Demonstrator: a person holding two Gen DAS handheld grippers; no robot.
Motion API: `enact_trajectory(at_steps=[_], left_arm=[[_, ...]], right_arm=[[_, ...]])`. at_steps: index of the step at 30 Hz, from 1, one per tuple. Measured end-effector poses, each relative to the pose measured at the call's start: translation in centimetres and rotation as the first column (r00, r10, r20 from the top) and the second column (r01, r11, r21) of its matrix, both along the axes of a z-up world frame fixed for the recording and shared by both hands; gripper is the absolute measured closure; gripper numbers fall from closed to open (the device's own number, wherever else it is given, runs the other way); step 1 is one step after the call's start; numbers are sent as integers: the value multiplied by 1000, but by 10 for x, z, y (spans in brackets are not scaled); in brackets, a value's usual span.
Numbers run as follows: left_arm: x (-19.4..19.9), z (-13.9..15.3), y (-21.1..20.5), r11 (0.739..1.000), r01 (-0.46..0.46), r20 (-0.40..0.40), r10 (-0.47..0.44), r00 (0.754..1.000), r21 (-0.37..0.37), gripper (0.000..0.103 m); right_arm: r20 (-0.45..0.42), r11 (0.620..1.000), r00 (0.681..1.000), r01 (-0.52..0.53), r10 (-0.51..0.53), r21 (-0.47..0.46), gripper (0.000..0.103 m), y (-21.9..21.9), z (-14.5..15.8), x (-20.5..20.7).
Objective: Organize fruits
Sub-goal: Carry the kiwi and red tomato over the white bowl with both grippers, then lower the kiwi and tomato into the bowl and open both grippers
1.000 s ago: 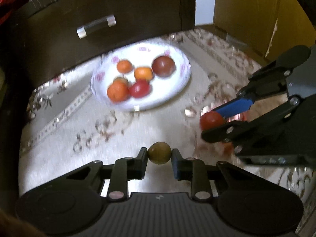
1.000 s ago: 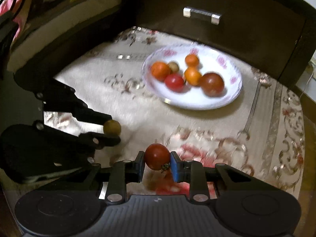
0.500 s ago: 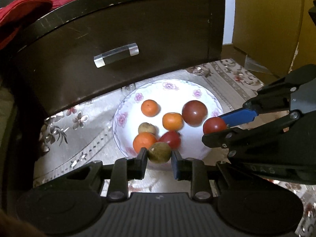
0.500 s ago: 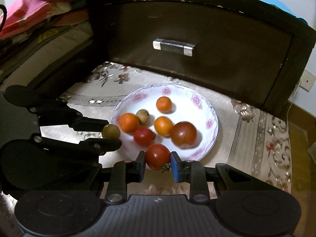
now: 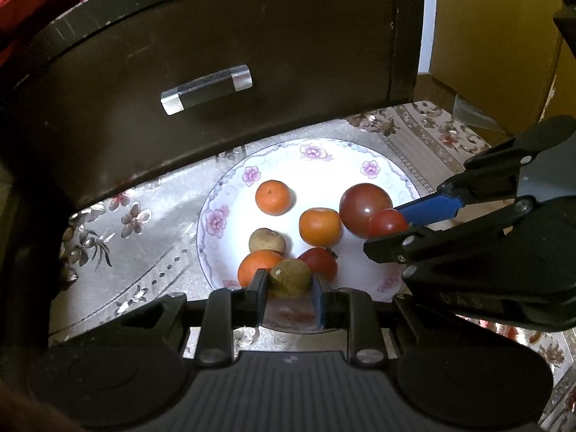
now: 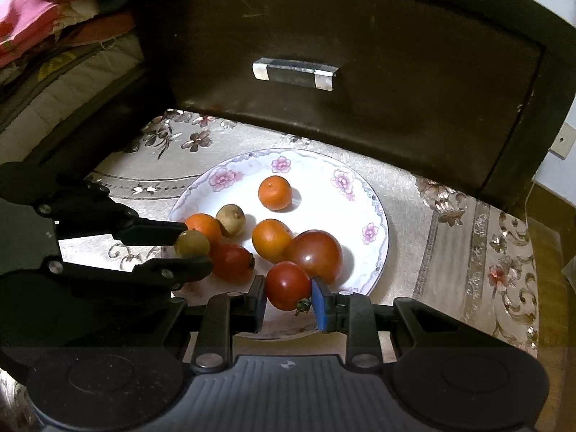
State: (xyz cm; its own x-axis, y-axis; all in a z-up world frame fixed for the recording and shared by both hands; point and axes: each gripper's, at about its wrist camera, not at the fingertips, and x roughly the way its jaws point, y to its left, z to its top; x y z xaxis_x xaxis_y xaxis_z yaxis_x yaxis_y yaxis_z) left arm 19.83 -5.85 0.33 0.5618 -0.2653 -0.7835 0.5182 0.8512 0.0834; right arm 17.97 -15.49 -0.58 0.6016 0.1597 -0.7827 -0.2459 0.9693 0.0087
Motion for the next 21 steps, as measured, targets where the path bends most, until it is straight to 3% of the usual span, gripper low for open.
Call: enact_trajectory(at_steps=[13, 21], left_arm=[[13, -3, -1, 1000, -7, 44, 8, 999, -20, 73], [0, -4, 1, 999, 44, 21, -44, 999, 1, 73]], right_arm=[[51, 1000, 999, 7, -7, -3, 77, -1, 2, 15], [2, 1000, 1000, -28, 28, -14, 77, 1, 1, 5]])
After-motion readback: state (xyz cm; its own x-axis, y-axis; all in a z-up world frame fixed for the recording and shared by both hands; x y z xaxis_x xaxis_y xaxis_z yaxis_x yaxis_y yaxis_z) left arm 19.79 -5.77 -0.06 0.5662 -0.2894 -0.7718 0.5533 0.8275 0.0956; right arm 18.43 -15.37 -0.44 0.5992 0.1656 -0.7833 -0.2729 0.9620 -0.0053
